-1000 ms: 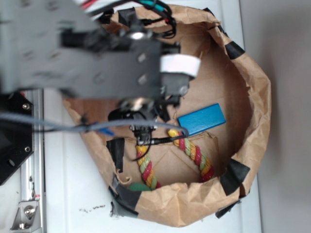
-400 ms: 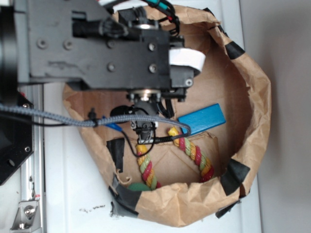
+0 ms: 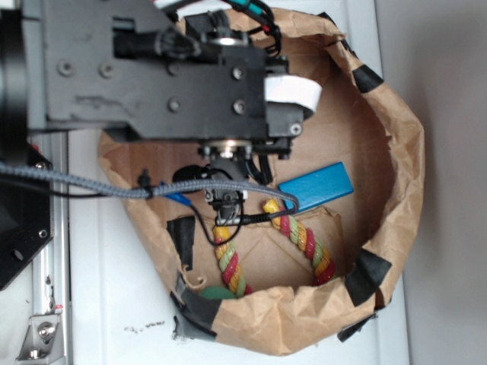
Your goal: Grab the silver keys.
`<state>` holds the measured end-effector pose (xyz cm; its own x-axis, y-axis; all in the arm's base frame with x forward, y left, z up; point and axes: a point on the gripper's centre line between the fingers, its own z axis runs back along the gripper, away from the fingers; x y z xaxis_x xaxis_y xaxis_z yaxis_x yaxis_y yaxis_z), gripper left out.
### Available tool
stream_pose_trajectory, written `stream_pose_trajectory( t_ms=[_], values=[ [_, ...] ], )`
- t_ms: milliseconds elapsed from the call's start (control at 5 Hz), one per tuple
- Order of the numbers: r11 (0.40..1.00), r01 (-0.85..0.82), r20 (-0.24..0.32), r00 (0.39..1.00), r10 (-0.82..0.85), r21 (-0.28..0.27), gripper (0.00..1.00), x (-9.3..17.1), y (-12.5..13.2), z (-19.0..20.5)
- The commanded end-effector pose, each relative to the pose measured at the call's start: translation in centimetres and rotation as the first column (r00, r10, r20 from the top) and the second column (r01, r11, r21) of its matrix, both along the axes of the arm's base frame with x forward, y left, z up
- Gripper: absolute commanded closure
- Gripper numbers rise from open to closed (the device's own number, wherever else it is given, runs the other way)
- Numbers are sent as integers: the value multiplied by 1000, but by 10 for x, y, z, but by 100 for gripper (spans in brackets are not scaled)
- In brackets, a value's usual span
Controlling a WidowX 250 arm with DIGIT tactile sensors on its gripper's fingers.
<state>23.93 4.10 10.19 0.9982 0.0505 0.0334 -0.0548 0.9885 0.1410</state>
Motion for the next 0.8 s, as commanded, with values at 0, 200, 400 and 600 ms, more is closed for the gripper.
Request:
stream_pose_trajectory(
  t_ms=[0,200,400,600],
  values=[
    [999,52,-50,997,-51,9,0,-2,11,-14],
    [998,55,-58,997,-55,5,0,-3,12,-29],
    [997,61,-113,991,-64,-37,0,-8,17,-35],
    [997,59,-133,989,-66,-52,0,-4,27,-37]
  ],
)
